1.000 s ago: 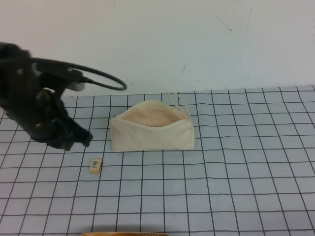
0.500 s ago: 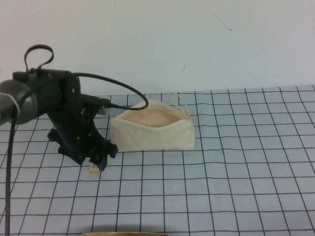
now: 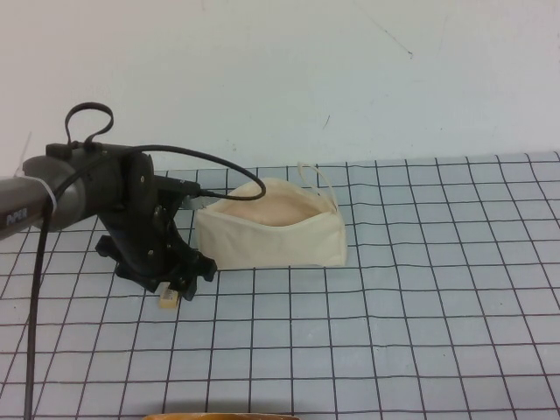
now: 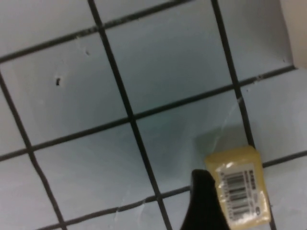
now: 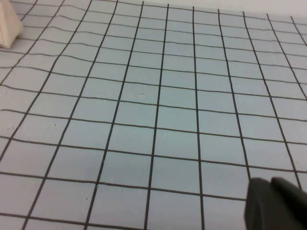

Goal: Put eraser into pencil case
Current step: Pick up the eraser from the table

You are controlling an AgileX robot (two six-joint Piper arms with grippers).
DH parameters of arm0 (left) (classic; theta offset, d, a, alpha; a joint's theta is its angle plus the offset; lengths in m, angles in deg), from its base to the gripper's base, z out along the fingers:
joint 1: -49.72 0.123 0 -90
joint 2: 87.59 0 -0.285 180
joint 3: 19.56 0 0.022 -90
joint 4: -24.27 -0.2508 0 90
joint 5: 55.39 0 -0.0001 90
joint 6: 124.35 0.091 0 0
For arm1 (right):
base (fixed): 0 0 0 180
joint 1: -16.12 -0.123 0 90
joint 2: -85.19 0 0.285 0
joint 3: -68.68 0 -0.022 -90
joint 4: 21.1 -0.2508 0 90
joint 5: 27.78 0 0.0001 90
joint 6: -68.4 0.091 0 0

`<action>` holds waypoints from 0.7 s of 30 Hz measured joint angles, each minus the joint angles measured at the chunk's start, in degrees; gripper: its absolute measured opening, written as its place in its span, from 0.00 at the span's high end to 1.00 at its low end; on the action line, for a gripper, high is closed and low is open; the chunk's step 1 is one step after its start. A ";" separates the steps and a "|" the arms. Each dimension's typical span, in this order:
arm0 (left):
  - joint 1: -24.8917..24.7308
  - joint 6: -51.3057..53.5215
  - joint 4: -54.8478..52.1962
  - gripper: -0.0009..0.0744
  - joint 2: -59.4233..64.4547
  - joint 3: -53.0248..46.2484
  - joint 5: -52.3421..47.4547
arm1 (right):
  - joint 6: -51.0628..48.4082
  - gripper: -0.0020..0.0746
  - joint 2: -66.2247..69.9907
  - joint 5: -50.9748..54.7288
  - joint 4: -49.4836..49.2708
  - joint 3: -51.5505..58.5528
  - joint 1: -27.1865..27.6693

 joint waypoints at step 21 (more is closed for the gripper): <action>0.00 -1.65 -2.98 0.74 0.84 0.44 -3.50 | 0.00 0.98 0.00 0.00 0.00 0.00 0.00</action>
